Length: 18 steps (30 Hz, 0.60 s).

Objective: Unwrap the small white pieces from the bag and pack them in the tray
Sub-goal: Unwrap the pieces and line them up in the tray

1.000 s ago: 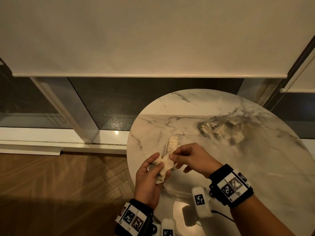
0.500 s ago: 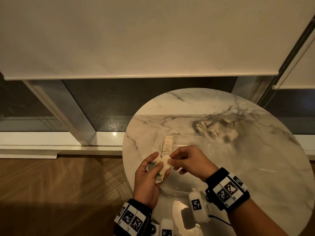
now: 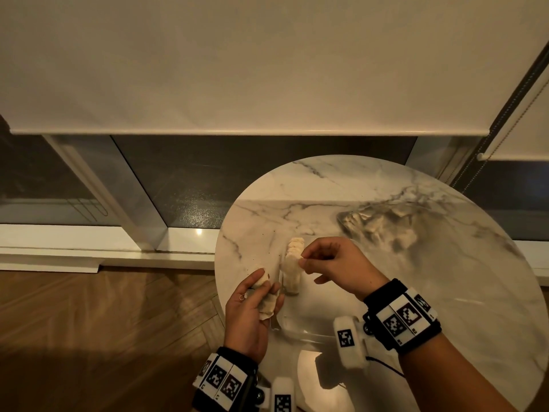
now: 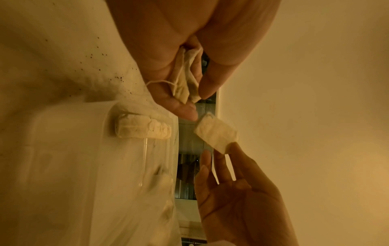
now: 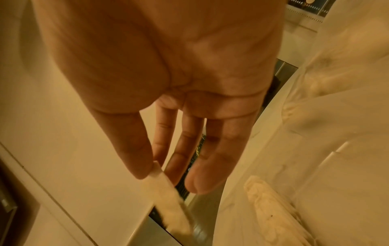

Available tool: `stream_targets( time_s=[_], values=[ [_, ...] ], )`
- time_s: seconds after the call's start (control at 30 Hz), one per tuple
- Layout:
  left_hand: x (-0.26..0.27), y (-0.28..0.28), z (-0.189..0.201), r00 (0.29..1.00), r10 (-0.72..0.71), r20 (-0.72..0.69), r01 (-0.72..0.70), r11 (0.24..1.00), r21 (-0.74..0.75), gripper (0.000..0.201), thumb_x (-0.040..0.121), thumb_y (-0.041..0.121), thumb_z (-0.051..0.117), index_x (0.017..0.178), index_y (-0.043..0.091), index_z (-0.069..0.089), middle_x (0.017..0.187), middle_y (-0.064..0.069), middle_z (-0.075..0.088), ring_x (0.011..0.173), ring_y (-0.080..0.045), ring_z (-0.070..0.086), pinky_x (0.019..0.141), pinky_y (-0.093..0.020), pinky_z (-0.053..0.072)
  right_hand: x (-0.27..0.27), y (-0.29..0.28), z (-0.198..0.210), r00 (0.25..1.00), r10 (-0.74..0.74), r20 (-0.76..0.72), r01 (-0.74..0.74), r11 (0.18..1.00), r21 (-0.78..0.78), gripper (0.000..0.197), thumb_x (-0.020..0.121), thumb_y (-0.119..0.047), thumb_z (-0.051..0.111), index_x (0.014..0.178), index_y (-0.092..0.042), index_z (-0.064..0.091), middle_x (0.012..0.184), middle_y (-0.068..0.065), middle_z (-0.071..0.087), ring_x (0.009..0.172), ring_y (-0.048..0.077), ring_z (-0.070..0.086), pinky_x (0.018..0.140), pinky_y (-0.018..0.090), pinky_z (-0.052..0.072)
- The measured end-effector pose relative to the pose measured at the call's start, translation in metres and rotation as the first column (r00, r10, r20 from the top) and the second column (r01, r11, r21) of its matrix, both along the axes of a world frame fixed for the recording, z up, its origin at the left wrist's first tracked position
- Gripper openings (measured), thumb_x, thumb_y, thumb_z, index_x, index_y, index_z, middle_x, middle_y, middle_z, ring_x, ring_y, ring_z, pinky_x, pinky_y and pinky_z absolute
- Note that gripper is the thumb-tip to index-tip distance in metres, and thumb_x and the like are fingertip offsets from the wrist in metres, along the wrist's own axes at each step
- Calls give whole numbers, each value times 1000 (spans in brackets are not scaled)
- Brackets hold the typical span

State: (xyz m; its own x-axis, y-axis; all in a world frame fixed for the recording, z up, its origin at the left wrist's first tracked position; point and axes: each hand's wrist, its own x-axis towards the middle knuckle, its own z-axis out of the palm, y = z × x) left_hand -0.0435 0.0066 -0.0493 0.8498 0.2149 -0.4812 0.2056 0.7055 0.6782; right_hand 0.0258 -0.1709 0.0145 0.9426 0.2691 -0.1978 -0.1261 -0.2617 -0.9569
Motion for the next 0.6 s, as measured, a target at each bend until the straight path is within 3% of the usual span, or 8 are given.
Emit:
stream_targets(
  time_s=[0.1,0.23,0.33,0.4,0.5,0.6],
  values=[
    [-1,7,-3,1000,23,-17,-23,1000,12,30,91,-4,59,117,9,68,105,-19,70,93,-26,72,76,-38,59,12,2,-7,998,-52,38,54,997,-54,7,85,-13,77,82,-9,73,82,11,74,73,17,66,66,36,58],
    [0,14,-5,998,49,-38,-49,999,4,30,91,-6,59,114,10,68,100,-16,71,88,-24,72,65,-32,61,33,7,-29,995,-2,102,29,964,-263,8,83,-21,77,77,-21,72,79,-2,73,75,14,68,76,43,60],
    [0,17,-6,997,61,-35,-61,998,0,30,91,-6,59,114,10,68,95,-15,72,85,-24,72,61,-31,60,41,13,-40,995,99,15,-86,921,-379,6,88,-21,70,84,-18,67,87,1,71,81,21,70,73,40,62],
    [-1,20,-7,997,66,-35,-66,998,-5,30,91,-7,59,114,10,68,97,-17,72,87,-25,72,60,-31,60,44,17,-44,985,156,-79,-175,892,-417,7,94,-16,64,87,-15,62,90,8,72,77,21,71,70,36,60],
    [-2,23,-9,997,65,-39,-66,998,-12,30,91,-6,58,115,10,68,99,-17,71,92,-27,70,61,-31,60,47,22,-48,948,199,-249,-285,881,-378,6,97,-9,60,92,-10,58,89,14,69,71,19,69,68,31,59],
    [-2,23,-11,997,60,-44,-61,998,-14,31,91,-6,58,116,10,67,102,-18,71,94,-28,70,62,-31,60,49,25,-54,914,172,-366,-305,889,-342,5,95,-4,61,94,-8,59,84,15,68,68,20,69,71,34,60]
  ],
)
